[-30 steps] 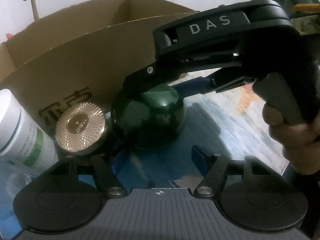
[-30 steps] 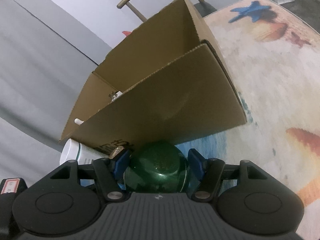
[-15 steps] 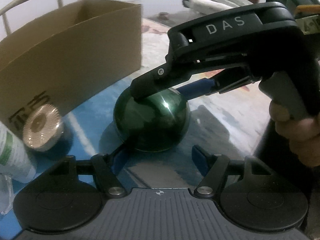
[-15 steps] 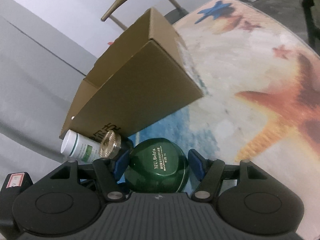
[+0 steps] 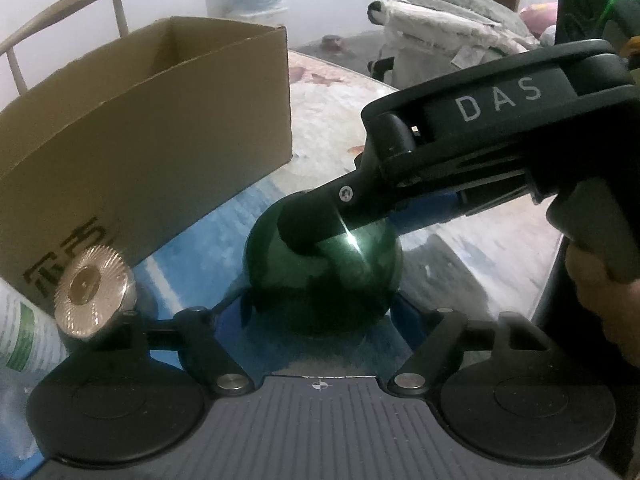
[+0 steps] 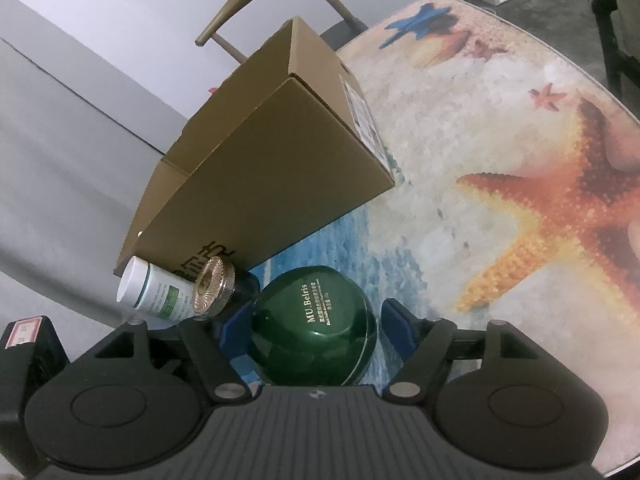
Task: Organize rigid objects
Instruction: 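Close the right gripper around the dark green round jar, then lift the green jar into the cardboard box and open the right gripper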
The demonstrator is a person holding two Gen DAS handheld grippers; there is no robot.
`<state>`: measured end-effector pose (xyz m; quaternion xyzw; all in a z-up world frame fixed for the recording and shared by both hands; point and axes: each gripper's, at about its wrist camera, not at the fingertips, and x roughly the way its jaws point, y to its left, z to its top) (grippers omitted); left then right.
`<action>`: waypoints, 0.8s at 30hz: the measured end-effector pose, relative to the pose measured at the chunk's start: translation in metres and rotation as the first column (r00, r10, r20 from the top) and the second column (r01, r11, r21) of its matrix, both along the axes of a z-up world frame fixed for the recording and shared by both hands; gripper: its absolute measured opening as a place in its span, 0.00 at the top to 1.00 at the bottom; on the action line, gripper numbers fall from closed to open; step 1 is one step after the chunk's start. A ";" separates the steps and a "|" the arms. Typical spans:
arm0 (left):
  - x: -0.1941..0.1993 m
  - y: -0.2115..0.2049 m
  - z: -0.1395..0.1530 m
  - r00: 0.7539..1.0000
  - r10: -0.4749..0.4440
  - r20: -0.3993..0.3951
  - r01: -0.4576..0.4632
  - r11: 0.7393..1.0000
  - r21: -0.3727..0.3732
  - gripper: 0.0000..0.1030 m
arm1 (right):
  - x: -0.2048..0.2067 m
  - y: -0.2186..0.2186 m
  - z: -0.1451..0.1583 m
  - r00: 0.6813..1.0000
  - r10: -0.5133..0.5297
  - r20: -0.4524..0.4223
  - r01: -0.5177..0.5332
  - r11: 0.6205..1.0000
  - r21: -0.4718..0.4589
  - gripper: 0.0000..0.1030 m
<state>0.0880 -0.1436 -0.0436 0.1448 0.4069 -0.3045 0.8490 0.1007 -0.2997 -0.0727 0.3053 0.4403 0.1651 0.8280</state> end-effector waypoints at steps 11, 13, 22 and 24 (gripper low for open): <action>-0.014 0.010 -0.001 1.000 -0.003 0.006 0.003 1.000 0.009 0.24 | 0.001 0.005 -0.001 1.000 0.011 0.008 -0.010 1.000 -0.010 0.26; -0.018 0.013 -0.001 1.000 -0.002 0.011 0.001 1.000 0.007 0.24 | 0.000 0.009 0.000 1.000 0.020 0.012 -0.020 0.999 -0.025 0.26; -0.041 0.031 0.005 1.000 0.002 0.024 -0.002 1.000 -0.013 0.24 | -0.004 0.011 0.007 1.000 0.001 0.025 0.000 0.999 -0.039 0.26; -0.049 0.038 0.014 0.999 0.007 0.042 -0.006 1.000 -0.021 0.24 | -0.006 0.014 0.016 0.999 0.001 0.042 0.001 0.999 -0.044 0.25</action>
